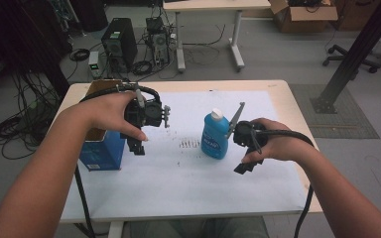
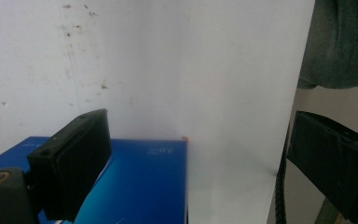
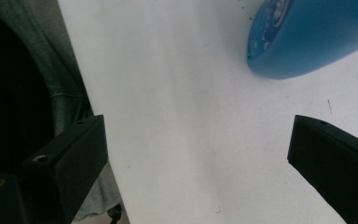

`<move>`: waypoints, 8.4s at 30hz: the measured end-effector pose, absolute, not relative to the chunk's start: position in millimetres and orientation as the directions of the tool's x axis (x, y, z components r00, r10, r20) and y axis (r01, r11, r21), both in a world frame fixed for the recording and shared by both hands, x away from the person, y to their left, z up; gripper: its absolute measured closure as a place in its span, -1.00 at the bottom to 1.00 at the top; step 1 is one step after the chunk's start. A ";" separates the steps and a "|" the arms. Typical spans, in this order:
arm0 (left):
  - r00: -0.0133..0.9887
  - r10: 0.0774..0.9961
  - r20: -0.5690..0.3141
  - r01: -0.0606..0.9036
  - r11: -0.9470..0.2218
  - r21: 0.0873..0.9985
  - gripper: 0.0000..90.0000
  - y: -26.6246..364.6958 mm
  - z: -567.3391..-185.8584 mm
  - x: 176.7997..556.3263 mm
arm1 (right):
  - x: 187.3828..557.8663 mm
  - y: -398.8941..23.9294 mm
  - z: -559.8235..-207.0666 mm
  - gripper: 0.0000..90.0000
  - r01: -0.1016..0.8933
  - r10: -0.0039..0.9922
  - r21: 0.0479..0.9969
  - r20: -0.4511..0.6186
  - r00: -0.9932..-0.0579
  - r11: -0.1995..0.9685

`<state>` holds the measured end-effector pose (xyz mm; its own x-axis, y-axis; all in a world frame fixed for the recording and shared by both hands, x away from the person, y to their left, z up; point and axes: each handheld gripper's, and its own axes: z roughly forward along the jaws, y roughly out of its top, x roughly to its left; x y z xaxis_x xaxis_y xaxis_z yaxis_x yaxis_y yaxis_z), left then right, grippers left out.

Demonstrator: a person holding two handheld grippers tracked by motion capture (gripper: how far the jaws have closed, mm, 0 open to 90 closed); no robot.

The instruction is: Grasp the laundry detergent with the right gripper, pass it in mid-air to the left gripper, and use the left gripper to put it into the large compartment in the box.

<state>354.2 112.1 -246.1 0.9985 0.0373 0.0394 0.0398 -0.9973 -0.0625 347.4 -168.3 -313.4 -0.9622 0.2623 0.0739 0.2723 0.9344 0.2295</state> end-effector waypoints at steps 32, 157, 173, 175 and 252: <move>0.998 0.055 0.028 0.056 -0.997 -0.055 -0.85 118.8 -250.1 344.0 | 377.7 -194.3 -362.7 -0.88 0.405 0.411 0.460 0.092 -0.907 0.790; 0.998 0.062 0.023 0.063 -0.996 -0.058 -0.85 125.2 -258.8 341.1 | 380.2 -166.2 -419.7 -0.08 0.306 0.587 0.874 0.029 -0.809 0.378; 0.998 0.054 0.036 0.055 -0.997 -0.049 -0.85 121.5 -255.3 342.4 | 379.0 -170.0 -415.1 0.03 0.250 0.559 0.887 -0.010 -0.829 0.387; 0.998 0.054 0.041 0.056 -0.997 -0.045 -0.85 120.2 -253.0 342.3 | 376.1 -174.3 -400.4 0.03 0.227 0.515 0.899 0.001 -0.857 0.376; 0.997 -0.062 0.041 -0.062 -0.998 -0.012 -0.86 47.3 -243.7 327.1 | 334.4 -80.7 -385.9 0.02 -0.002 0.040 0.882 -0.024 -0.999 0.472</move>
<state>327.1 47.3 -243.7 0.9972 -0.0621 0.0405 -0.0616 -0.9980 -0.0118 334.4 -80.7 -385.9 -0.9989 0.0398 -0.0239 -0.0023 0.4718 0.8817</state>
